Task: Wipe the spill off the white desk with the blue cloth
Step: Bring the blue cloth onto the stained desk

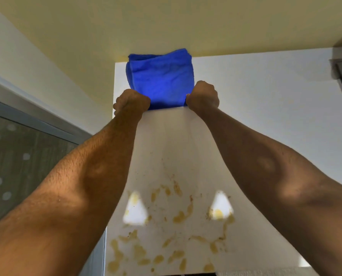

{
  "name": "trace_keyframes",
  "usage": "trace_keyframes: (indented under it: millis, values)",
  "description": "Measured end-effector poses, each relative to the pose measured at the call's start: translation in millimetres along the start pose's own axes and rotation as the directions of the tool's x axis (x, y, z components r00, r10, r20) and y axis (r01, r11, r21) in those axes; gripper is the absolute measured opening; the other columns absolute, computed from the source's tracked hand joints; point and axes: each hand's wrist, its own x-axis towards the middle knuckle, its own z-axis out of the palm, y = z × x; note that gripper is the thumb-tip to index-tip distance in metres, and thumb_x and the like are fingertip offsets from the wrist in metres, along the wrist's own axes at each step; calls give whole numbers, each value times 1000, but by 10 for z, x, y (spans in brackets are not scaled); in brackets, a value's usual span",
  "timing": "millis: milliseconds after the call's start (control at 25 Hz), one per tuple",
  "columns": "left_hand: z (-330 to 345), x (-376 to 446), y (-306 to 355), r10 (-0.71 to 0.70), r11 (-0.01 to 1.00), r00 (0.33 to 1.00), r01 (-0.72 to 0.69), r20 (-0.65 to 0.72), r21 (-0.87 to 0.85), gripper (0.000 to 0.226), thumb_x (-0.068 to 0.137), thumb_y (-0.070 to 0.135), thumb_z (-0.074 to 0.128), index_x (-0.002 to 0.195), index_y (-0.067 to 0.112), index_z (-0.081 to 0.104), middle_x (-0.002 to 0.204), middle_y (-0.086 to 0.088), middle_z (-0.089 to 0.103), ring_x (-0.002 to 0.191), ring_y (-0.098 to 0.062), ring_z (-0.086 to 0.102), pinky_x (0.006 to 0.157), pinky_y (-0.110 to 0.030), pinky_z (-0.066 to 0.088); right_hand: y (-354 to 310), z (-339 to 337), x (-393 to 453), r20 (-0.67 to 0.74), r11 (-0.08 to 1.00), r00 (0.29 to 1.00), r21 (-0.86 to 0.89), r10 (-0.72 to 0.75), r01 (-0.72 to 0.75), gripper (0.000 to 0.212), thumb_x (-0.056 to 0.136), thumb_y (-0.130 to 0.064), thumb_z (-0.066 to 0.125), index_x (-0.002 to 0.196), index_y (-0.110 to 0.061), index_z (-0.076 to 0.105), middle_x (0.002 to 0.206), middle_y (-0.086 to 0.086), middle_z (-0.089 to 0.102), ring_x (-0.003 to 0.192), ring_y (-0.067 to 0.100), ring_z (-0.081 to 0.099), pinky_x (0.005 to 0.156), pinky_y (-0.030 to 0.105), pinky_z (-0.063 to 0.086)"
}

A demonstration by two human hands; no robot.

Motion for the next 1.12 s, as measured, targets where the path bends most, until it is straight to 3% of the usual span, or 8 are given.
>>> trace_keyframes:
  millis: [200,320,400,640,760,920,1040,1120]
  values:
    - [-16,-326,40,67,982,997,-73,-36,-177,36,88,20,64,119,6,54,118,-13,62,102,-29,62,84,-34,54,153,-218,-136,32,990,998,135,-48,44,6,84,-18,57,85,-15,53,93,7,61,90,27,61,66,29,40]
    - [61,-694,-4,185,975,981,-191,-57,-113,36,89,24,65,119,5,56,120,-16,62,109,-34,61,84,-37,50,524,-403,-334,-5,989,997,127,-80,80,11,83,-21,59,78,-14,51,84,5,60,80,25,58,63,28,39]
    - [183,-1022,-66,268,961,962,-271,-60,-52,38,90,30,64,118,7,56,120,-16,63,113,-36,59,90,-40,50,808,-471,-550,-15,993,997,91,-70,71,11,82,-23,59,78,-15,53,87,8,63,81,28,59,64,30,41]
    - [684,-2111,-310,460,886,888,-459,8,-63,31,91,27,57,117,13,47,103,-15,68,97,-38,63,82,-43,53,1662,-637,-1285,-34,994,994,-46,102,-103,11,84,-27,62,89,-17,60,98,11,66,91,34,61,73,36,50]
    - [900,-2586,-504,593,805,805,-593,26,-12,28,91,27,57,115,14,55,101,-10,70,94,-32,63,81,-40,51,2063,-672,-1755,-65,984,986,-78,155,-160,11,84,-25,61,90,-16,60,95,11,67,85,32,60,67,33,46]
    - [1052,-2945,-802,659,749,746,-662,92,7,24,91,31,58,109,15,58,94,-3,70,89,-25,64,82,-37,51,2406,-588,-2332,-121,973,967,-25,223,-227,11,87,-21,61,93,-12,61,91,10,68,71,23,51,63,29,39]
    - [1010,-2972,-918,714,683,691,-723,111,107,31,92,43,55,100,15,62,88,-2,69,86,-23,62,80,-36,48,2472,-513,-2552,-200,966,947,-23,249,-259,25,87,-24,61,109,-10,61,105,14,66,88,29,57,70,34,43]
    - [875,-2780,-958,746,653,665,-742,41,153,39,93,48,51,93,11,65,84,-5,68,81,-25,62,76,-37,49,2404,-477,-2554,-302,984,940,-34,159,-177,46,88,-35,61,125,-10,53,123,16,58,109,34,54,84,42,45]
